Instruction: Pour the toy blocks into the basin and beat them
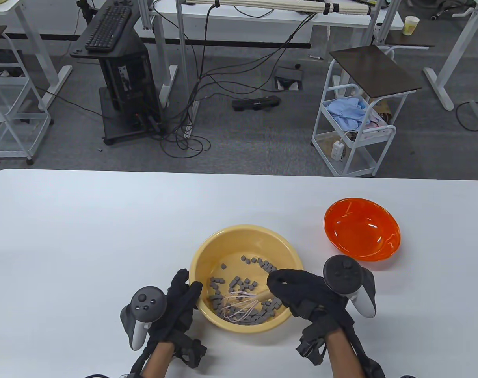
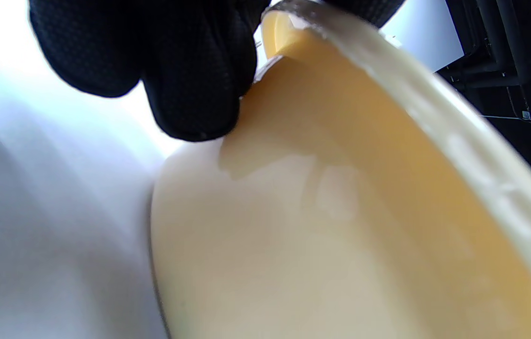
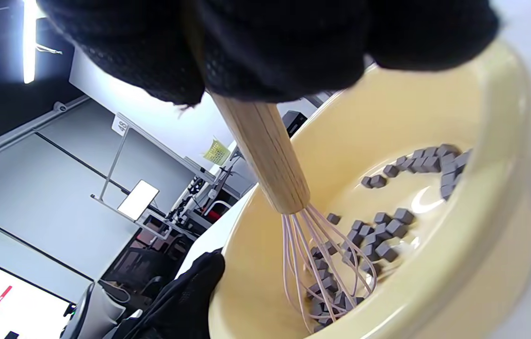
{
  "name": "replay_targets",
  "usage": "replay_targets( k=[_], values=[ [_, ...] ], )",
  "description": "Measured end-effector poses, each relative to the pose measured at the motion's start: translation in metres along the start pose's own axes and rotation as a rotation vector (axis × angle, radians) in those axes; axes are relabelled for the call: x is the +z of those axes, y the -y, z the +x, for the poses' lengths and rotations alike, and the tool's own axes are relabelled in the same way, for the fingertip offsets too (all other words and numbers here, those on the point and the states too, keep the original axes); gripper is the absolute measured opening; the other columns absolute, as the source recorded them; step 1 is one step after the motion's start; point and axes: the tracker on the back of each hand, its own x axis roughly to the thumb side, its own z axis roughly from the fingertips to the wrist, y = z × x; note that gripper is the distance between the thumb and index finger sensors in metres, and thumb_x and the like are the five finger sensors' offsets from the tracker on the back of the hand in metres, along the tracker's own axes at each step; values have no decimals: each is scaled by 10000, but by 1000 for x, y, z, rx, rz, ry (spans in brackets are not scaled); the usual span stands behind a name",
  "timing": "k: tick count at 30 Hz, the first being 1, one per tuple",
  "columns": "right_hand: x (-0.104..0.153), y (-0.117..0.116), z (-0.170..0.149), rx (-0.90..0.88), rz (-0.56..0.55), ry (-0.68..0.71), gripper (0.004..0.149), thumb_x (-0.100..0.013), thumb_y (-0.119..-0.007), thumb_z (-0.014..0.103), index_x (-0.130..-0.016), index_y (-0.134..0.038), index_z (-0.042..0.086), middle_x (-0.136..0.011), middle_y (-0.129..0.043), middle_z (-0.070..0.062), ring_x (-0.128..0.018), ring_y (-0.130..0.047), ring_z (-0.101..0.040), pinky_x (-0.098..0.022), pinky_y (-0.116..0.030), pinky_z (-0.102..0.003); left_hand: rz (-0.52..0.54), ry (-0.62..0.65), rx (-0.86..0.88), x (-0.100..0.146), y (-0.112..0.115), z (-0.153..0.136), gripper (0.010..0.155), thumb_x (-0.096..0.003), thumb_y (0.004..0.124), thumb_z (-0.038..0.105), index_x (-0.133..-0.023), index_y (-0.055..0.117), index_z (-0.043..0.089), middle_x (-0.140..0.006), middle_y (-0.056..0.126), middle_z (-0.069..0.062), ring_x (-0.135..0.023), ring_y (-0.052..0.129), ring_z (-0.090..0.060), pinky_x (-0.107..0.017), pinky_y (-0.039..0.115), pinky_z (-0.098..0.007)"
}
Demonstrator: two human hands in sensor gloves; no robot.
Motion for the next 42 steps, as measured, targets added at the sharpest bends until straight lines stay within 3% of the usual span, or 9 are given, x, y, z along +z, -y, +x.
replay_targets(
  k=[4,11,23,28,31,42],
  values=[
    [8,12,4,55,-28,-21,418,-646,-850,338,-942,-818,44,-509,-880,-193,-224,-875,-171,-284,-819,-422,-2,-1,-1,0,0,0,676,-698,638,381,-1135,445,-97,-940,788,-294,-728,990,-307,-585,798,-599],
    [22,22,21,257,-203,-38,398,-640,-861,336,-934,-829,69,-511,-877,-190,-228,-874,-171,-293,-819,-425,22,7,-20,0,-1,2,669,-690,663,362,-1113,461,-116,-860,831,-215,-658,1011,-227,-573,821,-566],
    [10,-10,23,417,-374,8,430,-654,-833,332,-988,-776,69,-616,-869,-227,-326,-915,-235,-372,-813,-468,25,11,-7,1,-1,2,664,-688,670,354,-1106,467,-121,-823,853,-189,-612,1020,-193,-561,834,-546],
    [-3,-28,11,315,-264,21,470,-671,-789,319,-1047,-699,52,-786,-822,-306,-486,-934,-350,-479,-783,-537,20,11,-1,1,-1,2,664,-688,672,353,-1106,468,-121,-824,851,-190,-614,1019,-194,-562,833,-546],
    [-10,-40,3,113,-164,43,501,-672,-790,305,-1070,-656,31,-839,-780,-354,-547,-924,-409,-516,-760,-571,18,11,3,1,-1,2,663,-688,671,355,-1103,471,-121,-827,847,-189,-614,1019,-195,-564,832,-545],
    [-16,-42,-1,-159,-4,108,513,-622,-860,210,-1051,-665,7,-782,-805,-341,-501,-938,-361,-484,-785,-536,14,10,11,0,-2,1,663,-689,668,358,-1103,471,-121,-829,843,-190,-619,1016,-193,-566,830,-544]
  ],
)
